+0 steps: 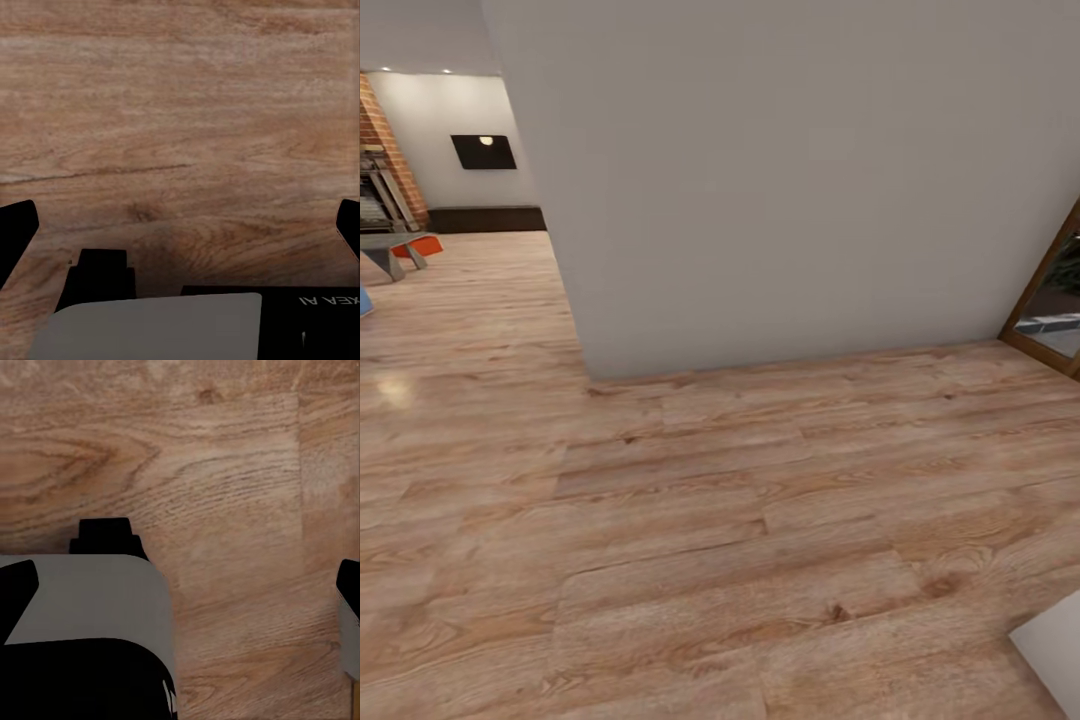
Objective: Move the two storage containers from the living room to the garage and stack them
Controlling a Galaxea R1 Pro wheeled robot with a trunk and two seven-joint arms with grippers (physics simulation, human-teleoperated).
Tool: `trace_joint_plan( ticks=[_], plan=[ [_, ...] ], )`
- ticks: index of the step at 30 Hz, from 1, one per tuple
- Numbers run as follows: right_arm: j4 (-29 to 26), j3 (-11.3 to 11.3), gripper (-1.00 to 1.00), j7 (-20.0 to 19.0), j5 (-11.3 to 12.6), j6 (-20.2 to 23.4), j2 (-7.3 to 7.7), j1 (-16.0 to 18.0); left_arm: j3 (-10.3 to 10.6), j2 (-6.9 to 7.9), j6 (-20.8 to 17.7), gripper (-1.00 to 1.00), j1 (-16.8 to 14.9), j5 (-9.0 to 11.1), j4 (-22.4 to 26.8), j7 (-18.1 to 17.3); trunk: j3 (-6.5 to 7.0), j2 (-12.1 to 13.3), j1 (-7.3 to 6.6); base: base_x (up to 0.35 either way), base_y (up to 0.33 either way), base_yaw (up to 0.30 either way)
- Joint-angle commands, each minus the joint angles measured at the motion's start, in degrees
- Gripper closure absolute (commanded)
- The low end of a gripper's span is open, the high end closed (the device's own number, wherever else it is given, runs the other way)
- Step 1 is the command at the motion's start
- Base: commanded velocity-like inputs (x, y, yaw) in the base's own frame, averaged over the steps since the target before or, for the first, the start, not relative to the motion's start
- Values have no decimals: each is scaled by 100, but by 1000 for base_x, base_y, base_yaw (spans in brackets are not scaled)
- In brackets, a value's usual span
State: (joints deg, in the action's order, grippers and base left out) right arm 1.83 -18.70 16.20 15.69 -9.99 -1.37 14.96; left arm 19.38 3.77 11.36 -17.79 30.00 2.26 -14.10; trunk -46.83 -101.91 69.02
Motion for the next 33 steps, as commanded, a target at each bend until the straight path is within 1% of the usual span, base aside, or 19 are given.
trace_joint_plan(
  ticks=[1, 11, 33],
  plan=[
    [19, -48, -100, 6, 55, -38, -4, 7, 48, 1, 16, -100, -4, 59, -6, -23, -5, -2, 3, 341, 73, 0],
    [19, -50, -100, 6, 56, -38, -4, 7, 48, 1, 16, -100, -5, 59, -6, -23, -5, -2, 3, 341, 84, 0],
    [19, -53, -100, 6, 55, -38, -4, 7, 48, 1, 16, -100, -5, 59, -6, -23, -5, -2, 3, 341, 139, 0]
  ],
)
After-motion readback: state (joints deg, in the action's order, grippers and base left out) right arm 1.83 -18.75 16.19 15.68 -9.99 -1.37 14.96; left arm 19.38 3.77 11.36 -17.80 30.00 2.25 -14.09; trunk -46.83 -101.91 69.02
